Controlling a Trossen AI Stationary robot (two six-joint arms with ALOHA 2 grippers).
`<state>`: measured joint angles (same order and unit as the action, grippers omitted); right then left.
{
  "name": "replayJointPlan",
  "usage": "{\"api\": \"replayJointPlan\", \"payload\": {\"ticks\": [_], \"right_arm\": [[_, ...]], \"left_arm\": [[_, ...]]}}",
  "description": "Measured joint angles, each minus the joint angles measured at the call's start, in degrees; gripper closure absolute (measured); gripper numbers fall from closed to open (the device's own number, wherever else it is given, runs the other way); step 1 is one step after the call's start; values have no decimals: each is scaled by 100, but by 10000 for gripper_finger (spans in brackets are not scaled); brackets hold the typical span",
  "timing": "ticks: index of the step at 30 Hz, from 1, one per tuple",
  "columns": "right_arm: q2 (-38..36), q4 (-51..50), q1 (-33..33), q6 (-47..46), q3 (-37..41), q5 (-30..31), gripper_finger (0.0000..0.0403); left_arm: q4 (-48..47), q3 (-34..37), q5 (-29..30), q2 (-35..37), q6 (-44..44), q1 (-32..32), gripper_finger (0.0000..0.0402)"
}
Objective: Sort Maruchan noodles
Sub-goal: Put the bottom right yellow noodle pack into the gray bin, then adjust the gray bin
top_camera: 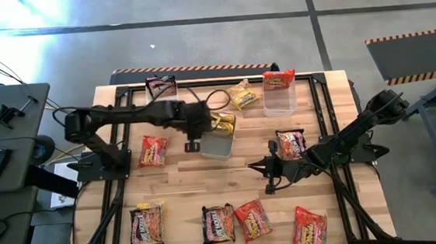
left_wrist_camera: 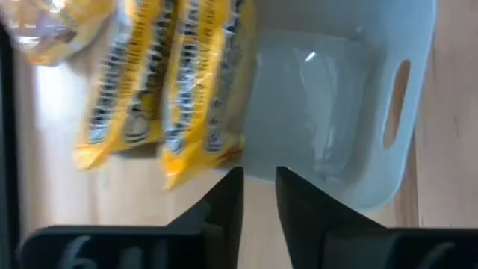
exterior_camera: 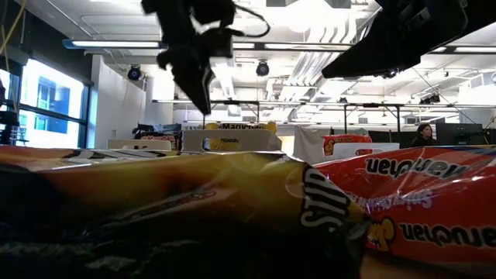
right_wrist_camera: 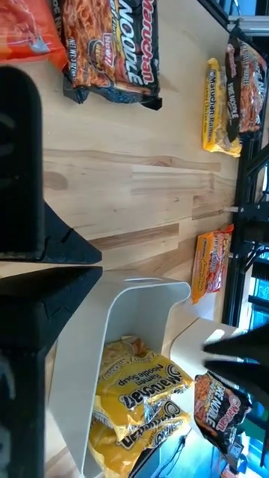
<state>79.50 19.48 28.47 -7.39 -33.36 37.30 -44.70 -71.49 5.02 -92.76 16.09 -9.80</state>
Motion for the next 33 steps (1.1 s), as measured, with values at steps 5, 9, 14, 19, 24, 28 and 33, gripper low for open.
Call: {"api": "replayJointPlan", "payload": {"ticks": [5,9,14,19,24,28,33], "right_arm": [[0,18,-197,-243,2,-17,403],[0,-86,-658,-794,2,-178,403],[0,-551,-1539,-1347,2,-447,403],[171,-700,-2492,-1483,2,-958,403],[578,-313,-3267,-1678,2,-1251,403],[936,201,-3736,-1767,2,-1481,403],[1343,989,-4156,-1757,2,-1855,403]], "left_arm": [[1102,755,-92,91,-219,-122,373],[1724,973,-230,98,-368,-322,393],[1924,998,-260,95,-401,-478,400],[2043,998,-250,125,-404,-485,401],[1886,998,-246,409,-646,-442,401],[2298,1474,-249,915,-1006,-348,401],[3278,2764,-248,1872,-1947,-230,401]]}}
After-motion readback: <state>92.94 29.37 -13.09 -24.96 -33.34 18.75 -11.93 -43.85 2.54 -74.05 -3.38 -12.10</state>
